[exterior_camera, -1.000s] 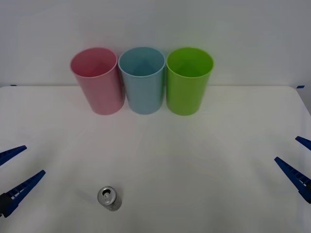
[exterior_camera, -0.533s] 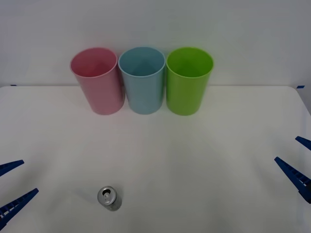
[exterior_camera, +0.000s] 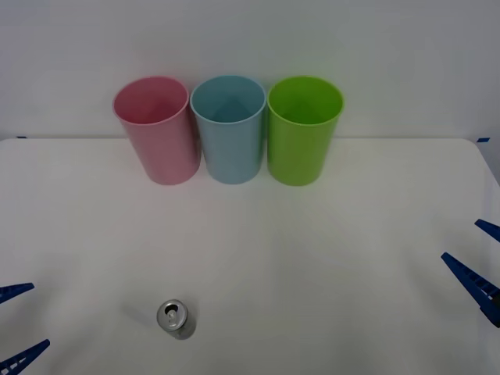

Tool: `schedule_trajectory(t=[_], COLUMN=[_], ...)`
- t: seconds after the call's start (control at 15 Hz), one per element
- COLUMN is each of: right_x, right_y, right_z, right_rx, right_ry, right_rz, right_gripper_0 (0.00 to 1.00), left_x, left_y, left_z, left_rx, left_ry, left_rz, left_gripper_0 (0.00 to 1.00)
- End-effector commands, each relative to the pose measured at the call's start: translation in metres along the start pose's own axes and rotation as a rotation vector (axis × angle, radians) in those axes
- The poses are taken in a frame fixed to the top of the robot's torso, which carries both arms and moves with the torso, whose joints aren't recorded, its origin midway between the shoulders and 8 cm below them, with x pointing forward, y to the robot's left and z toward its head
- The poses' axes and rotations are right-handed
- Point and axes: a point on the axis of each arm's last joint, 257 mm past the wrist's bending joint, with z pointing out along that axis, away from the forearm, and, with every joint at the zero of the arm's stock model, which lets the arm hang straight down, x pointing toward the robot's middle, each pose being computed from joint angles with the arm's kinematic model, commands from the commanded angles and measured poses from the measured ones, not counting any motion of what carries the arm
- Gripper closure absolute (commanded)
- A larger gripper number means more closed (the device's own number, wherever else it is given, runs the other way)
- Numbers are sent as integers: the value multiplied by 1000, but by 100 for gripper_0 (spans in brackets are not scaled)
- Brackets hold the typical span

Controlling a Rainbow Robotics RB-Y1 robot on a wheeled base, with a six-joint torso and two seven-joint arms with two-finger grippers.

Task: Grasp the object on the table and drop it into the matching bin: aluminum can to the light blue bin, PET bottle to the pink bin.

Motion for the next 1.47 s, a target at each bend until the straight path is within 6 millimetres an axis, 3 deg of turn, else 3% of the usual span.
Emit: schedule_trajectory(t=[0.07,0.87,1.47], right_x=[0,0,0], right_y=[0,0,0], right_z=[0,0,0], right_rx=[0,0,0], right_ry=[0,0,0], right_rz=[0,0,0], right_gripper_0=[0,0,0], left_x=[13,41,63], left_y=[-8,-42,-46], left_z=[8,44,64], left_rx=[28,81,86], left_ry=[2,-12,6], left_rz=[38,53,69], left_gripper_0=[0,0,0])
